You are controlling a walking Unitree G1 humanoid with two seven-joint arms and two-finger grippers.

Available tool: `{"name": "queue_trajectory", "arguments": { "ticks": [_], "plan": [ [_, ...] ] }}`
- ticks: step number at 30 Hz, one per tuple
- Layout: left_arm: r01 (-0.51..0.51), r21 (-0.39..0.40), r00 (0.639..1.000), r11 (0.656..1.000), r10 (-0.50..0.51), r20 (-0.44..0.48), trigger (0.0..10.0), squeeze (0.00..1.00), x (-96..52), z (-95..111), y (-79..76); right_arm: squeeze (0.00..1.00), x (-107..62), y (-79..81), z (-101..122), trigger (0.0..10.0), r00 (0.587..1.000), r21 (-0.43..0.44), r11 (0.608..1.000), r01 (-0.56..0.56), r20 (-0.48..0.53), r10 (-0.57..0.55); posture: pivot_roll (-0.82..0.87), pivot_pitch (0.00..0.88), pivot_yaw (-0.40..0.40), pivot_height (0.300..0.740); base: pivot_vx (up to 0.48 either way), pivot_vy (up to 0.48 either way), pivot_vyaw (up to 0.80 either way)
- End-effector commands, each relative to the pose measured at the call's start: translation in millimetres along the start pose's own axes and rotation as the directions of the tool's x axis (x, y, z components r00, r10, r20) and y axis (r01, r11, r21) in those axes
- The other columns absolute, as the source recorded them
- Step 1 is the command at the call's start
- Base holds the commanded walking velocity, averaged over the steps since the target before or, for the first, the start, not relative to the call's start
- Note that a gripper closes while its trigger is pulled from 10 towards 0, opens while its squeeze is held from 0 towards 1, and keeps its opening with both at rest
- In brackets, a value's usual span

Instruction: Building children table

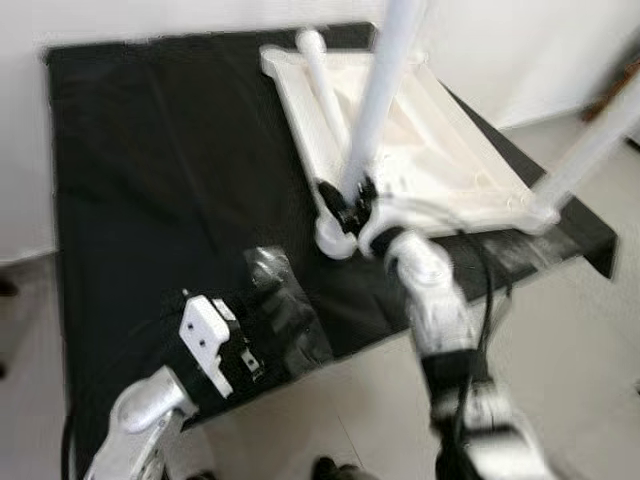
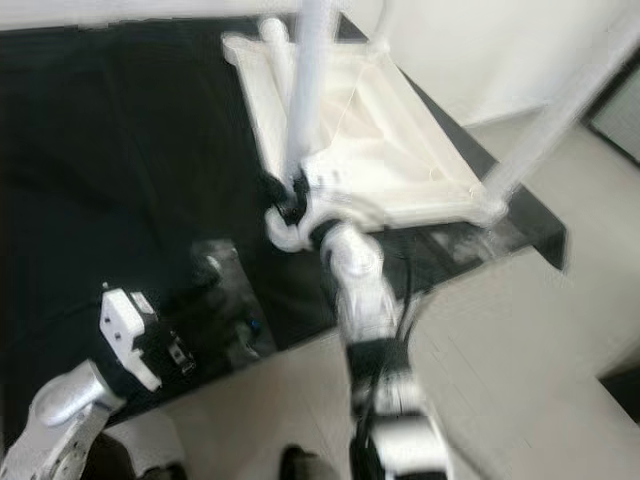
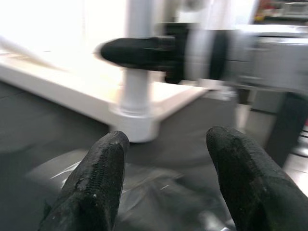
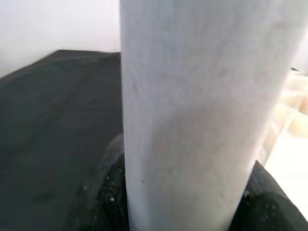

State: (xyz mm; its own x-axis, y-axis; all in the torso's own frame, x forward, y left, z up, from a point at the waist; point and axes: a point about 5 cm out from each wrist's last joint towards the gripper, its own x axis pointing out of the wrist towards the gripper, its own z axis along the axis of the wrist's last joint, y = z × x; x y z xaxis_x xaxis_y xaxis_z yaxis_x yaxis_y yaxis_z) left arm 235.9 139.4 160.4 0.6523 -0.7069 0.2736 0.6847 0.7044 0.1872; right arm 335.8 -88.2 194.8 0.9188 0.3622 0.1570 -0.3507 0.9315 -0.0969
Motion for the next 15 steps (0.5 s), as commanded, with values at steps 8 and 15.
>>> {"name": "queue_trajectory", "arguments": {
  "ticks": [8, 15],
  "plan": [
    [0.02, 0.0, 1.0, 1.0, -0.02, -0.018, 10.0, 0.0, 1.2, -4.6, 0.8, 0.0, -4.2, 3.1, -60.2, 0.0, 0.947, -0.05, 0.995, -0.084, -0.313, 0.064, 0.05, 0.249, -0.172, 0.74, 0.0, 0.0, 0.0],
    [0.016, 0.003, 1.0, 1.0, -0.016, -0.02, 10.0, 0.0, 1.3, -4.6, 1.7, 1.0, 0.0, 10.2, -40.3, 10.0, 0.945, 0.041, 0.974, -0.221, -0.24, 0.224, 0.05, 0.252, -0.167, 0.74, 0.0, 0.0, 0.0]
  ]
}}
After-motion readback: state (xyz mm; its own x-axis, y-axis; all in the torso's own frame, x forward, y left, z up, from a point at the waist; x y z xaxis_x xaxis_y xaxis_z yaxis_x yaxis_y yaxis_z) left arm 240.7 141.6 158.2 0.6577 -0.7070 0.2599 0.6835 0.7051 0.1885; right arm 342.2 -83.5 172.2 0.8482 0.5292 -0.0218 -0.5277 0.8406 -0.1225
